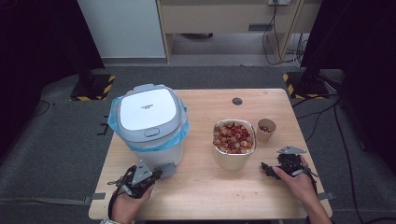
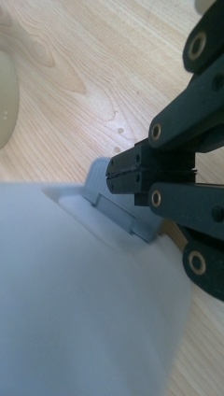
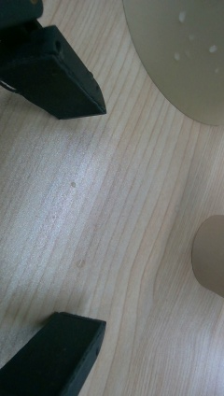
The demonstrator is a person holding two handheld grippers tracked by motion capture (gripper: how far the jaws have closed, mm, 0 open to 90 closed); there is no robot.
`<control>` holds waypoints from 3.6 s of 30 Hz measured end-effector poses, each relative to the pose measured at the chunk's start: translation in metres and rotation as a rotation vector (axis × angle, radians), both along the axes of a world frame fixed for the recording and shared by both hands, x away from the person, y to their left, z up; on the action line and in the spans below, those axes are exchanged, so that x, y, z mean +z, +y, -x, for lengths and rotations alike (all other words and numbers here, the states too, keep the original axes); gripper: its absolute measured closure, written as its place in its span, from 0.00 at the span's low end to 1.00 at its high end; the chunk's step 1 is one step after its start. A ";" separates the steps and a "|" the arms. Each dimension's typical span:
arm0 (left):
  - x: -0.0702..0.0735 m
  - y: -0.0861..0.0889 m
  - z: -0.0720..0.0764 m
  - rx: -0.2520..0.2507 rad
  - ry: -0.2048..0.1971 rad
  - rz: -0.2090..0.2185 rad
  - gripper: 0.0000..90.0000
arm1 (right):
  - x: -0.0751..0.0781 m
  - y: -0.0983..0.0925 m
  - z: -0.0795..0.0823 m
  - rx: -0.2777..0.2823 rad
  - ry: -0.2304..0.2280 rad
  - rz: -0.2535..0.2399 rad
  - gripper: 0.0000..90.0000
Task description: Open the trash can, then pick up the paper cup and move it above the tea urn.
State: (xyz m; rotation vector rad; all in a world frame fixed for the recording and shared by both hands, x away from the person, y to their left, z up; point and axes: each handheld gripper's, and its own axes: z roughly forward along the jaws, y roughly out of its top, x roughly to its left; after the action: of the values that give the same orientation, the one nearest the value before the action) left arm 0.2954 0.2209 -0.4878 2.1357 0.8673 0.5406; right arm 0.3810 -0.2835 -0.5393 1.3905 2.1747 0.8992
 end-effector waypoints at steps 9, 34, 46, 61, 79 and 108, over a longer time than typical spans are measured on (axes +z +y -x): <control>-0.007 -0.013 -0.011 -0.004 -0.018 -0.067 1.00 | 0.000 0.000 0.000 -0.002 -0.001 0.000 0.01; -0.017 -0.025 -0.017 0.001 -0.020 -0.166 1.00 | 0.000 0.000 0.001 0.000 -0.001 0.002 0.01; -0.020 -0.027 -0.018 -0.001 -0.011 -0.190 1.00 | 0.000 0.000 0.001 0.000 -0.001 0.002 0.01; -0.025 -0.030 -0.020 -0.006 0.010 -0.216 1.00 | 0.000 0.000 0.001 -0.002 -0.002 0.003 0.01; -0.025 -0.030 -0.020 -0.007 0.006 -0.218 1.00 | 0.006 -0.004 -0.001 -0.025 -0.041 -0.015 0.06; -0.026 -0.030 -0.019 -0.005 0.004 -0.217 1.00 | 0.056 0.001 -0.025 -0.052 -0.118 -0.032 0.07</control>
State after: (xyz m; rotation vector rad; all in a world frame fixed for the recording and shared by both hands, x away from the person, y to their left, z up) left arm 0.3147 0.1910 -0.5134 2.3342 0.8369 0.6542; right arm 0.4059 -0.2825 -0.4832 1.3665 2.0359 0.9755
